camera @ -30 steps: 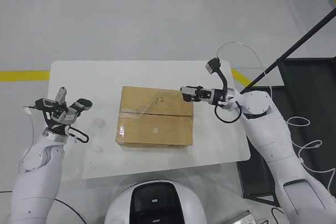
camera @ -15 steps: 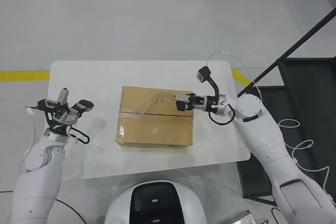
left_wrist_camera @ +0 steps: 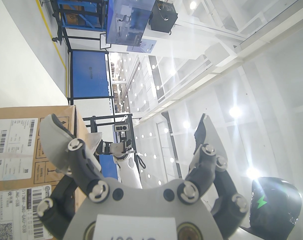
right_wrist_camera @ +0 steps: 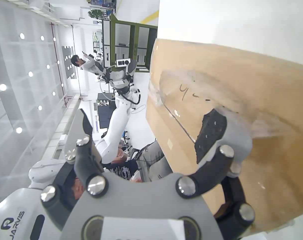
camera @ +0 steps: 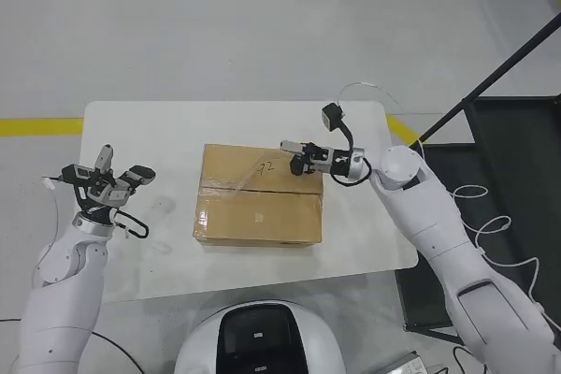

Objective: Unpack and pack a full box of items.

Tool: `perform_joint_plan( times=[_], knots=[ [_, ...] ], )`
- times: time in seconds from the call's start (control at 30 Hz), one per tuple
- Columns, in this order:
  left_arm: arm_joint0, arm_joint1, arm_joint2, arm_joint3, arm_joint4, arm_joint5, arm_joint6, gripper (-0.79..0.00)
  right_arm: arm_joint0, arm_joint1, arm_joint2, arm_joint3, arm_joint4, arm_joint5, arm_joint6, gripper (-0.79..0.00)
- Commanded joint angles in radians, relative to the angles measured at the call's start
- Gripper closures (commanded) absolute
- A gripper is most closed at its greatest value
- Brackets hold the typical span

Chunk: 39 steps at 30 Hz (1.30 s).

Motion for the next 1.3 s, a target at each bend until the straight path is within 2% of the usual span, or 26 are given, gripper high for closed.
perform_joint_plan(
  times=[0.0, 0.13, 0.23, 0.37, 0.5, 0.67, 0.87, 1.27],
  knots=[
    [0.001, 0.000, -0.001, -0.001, 0.000, 0.002, 0.002, -0.785, 0.033, -0.005, -0.006, 0.030, -0.014, 0.002, -0.025, -0.785],
    [0.002, -0.002, 0.001, -0.002, 0.004, 0.004, 0.006, -0.785, 0.098, -0.016, -0.028, 0.083, -0.083, -0.003, -0.082, -0.785],
    [0.004, -0.002, 0.000, 0.001, 0.002, 0.006, 0.008, -0.785, 0.124, -0.025, -0.035, 0.106, -0.078, -0.026, -0.095, -0.785],
    [0.004, -0.004, 0.002, 0.008, -0.001, 0.010, 0.010, -0.785, 0.120, -0.029, -0.035, 0.092, -0.041, -0.091, -0.047, -0.785],
    [-0.005, -0.006, 0.011, 0.012, 0.005, 0.017, 0.009, -0.785, 0.091, -0.029, -0.039, 0.026, -0.012, -0.110, 0.009, -0.785],
    [-0.010, -0.009, 0.018, 0.006, 0.008, 0.014, 0.008, -0.785, 0.068, -0.035, -0.069, -0.054, -0.044, -0.083, -0.003, -0.785],
    [0.002, -0.009, 0.006, 0.003, -0.003, 0.002, 0.006, -0.785, 0.082, -0.060, -0.132, -0.079, -0.055, -0.090, -0.043, -0.785],
    [0.018, -0.010, -0.008, 0.001, -0.014, -0.003, 0.000, -0.785, 0.140, -0.101, -0.215, -0.011, -0.141, -0.060, -0.119, -0.785]
  ],
)
